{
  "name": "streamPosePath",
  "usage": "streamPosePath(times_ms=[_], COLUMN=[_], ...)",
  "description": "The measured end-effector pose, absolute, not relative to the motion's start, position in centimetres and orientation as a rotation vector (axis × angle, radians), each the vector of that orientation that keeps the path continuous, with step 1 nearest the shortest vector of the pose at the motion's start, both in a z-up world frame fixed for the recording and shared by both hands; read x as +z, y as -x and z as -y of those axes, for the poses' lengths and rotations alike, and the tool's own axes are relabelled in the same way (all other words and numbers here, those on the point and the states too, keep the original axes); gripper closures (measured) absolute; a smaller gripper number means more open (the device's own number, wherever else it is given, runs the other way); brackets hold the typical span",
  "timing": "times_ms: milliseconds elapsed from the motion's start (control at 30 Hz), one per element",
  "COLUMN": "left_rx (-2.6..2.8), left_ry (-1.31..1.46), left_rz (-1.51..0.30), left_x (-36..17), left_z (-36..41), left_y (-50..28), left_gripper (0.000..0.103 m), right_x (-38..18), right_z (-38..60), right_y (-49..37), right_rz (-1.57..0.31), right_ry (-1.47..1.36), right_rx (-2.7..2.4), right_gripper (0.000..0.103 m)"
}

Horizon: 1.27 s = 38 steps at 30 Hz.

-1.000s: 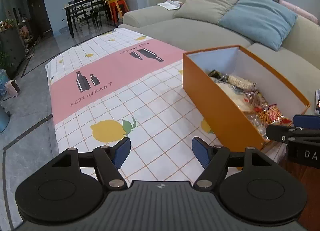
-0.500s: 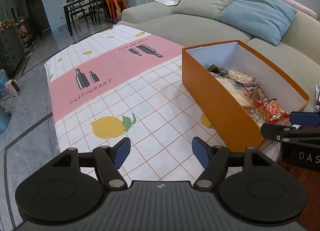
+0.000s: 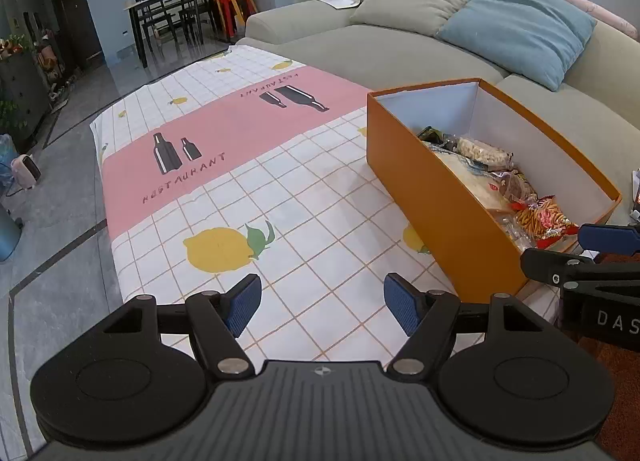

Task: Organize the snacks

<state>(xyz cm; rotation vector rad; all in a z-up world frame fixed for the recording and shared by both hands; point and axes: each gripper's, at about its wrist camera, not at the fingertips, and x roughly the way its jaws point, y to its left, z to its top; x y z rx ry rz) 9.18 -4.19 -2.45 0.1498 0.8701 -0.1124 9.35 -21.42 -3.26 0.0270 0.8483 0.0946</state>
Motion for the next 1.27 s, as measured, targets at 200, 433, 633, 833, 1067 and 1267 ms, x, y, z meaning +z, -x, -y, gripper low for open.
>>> streamPosePath(times_ms=[200, 433, 633, 833, 1067, 1267], left_rx=[-0.113, -0.113, -0.126, -0.126, -0.127, -0.121], left_ry=[-0.150, -0.147, -0.144, -0.143, -0.148, -0.148], left_rz=[-0.876, -0.879, -0.889, -0.889, -0.883, -0.877], left_x=[-2.66, -2.70, -2.78, -2.68, -2.57, -2.30], left_z=[4.18, 4.15, 4.24, 4.33, 4.30, 4.38], left_y=[-9.16, -9.12, -9.02, -8.88, -8.85, -8.67], left_gripper=[0.020, 0.021, 0.023, 0.024, 0.024, 0.024], right_x=[-3.45, -3.64, -3.72, -3.73, -3.72, -3.71], right_z=[21.26, 21.23, 21.06, 21.00, 20.95, 20.98], right_y=[-9.38, -9.42, -9.35, -9.24, -9.17, -9.13], right_rz=[-0.854, -0.861, -0.862, -0.862, -0.861, -0.859], right_ry=[-0.022, -0.024, -0.018, -0.019, -0.017, -0.016], right_rx=[0.103, 0.104, 0.110, 0.108, 0.107, 0.107], right_gripper=[0.043, 0.043, 0.043, 0.043, 0.043, 0.043])
